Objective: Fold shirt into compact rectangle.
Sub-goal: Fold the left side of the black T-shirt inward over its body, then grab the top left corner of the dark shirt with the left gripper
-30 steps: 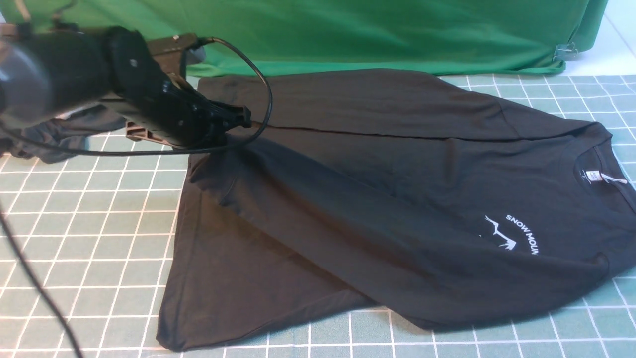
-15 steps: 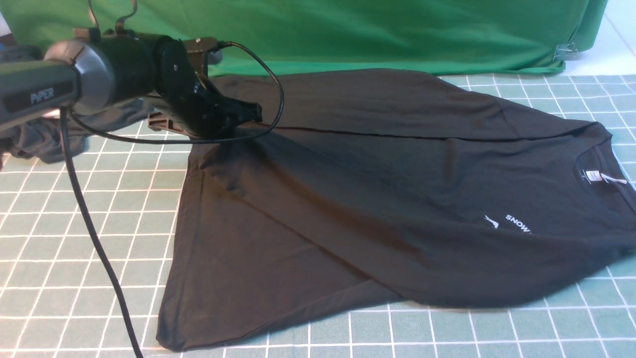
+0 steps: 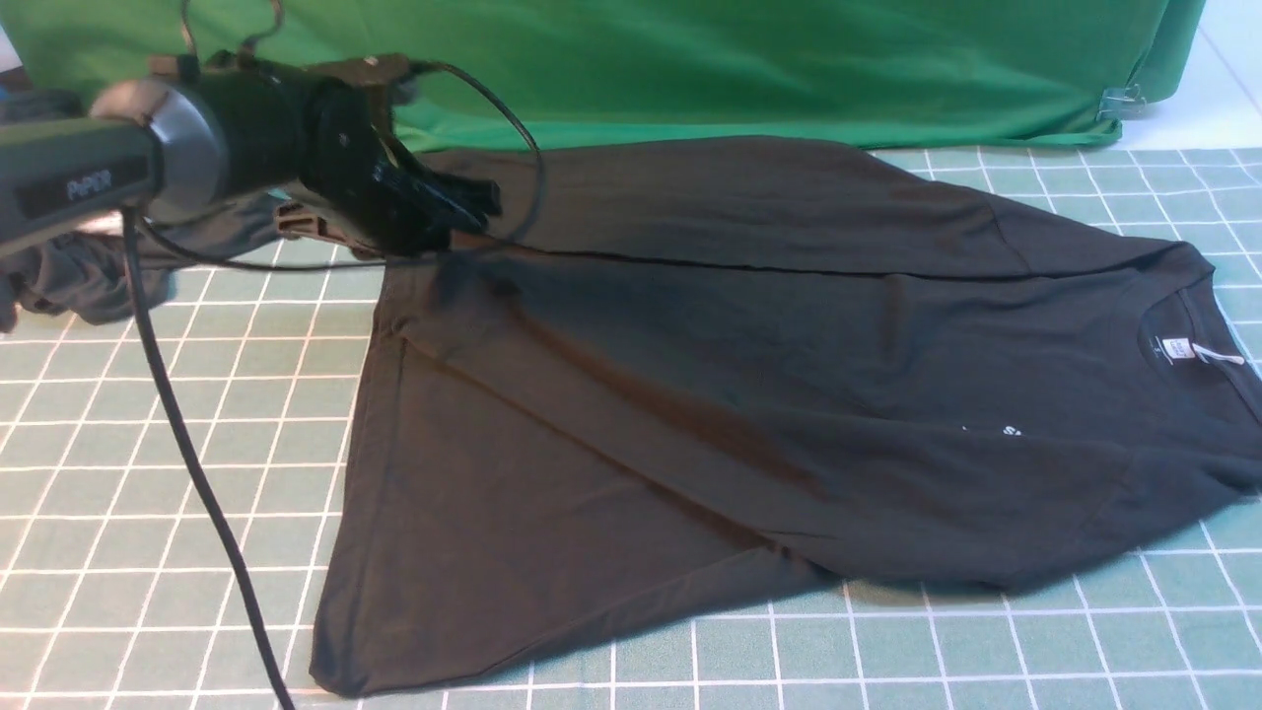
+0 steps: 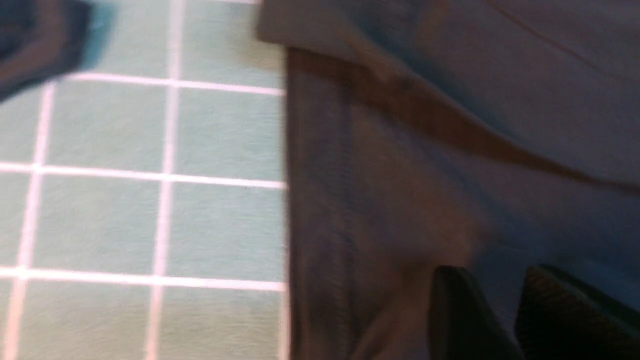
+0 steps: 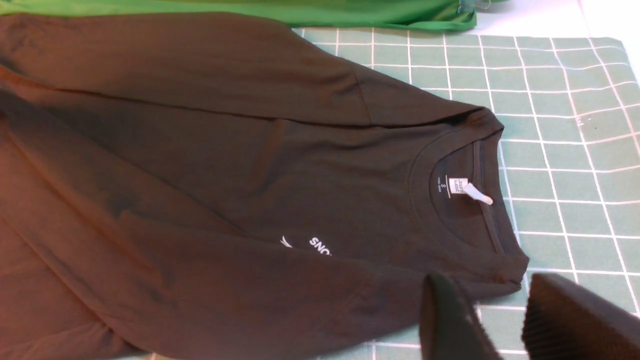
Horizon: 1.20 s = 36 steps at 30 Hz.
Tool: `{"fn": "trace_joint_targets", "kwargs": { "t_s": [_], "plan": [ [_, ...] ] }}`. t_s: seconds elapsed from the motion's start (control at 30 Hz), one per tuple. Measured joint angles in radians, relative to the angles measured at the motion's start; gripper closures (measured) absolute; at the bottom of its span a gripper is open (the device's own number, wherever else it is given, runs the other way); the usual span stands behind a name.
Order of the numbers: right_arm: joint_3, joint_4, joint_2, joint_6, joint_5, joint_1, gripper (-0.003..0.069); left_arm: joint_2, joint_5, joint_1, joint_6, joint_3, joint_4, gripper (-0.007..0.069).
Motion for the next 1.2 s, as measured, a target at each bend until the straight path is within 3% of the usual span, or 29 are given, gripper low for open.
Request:
{"fn": "trace_joint_targets", "kwargs": {
  "t_s": [0.13,0.17,0.27,0.4,0.6,0.97,1.2],
  "plan": [
    [0.000,0.000,0.000,0.000,0.000,0.000,0.0423,0.001,0.091,0.050,-0.026,-0.111,-0.041,0.0278],
    [0.000,0.000,0.000,0.000,0.000,0.000,0.0423,0.001,0.096,0.053,-0.026,-0.117,-0.045,0.0278],
    [0.000,0.000,0.000,0.000,0.000,0.000,0.0423,0.030,0.161,0.093,0.013,-0.237,-0.173,0.0213],
    [0.000,0.000,0.000,0.000,0.000,0.000,0.0422,0.110,0.200,0.108,0.082,-0.325,-0.286,0.0200],
    [0.000,0.000,0.000,0.000,0.000,0.000,0.0422,0.262,0.240,0.107,0.104,-0.394,-0.337,0.0199],
    [0.000,0.000,0.000,0.000,0.000,0.000,0.0421,0.345,0.080,0.107,0.116,-0.404,-0.506,0.0199],
    [0.000,0.000,0.000,0.000,0.000,0.000,0.0421,0.345,0.011,0.107,0.154,-0.404,-0.531,0.0197]
  ]
}}
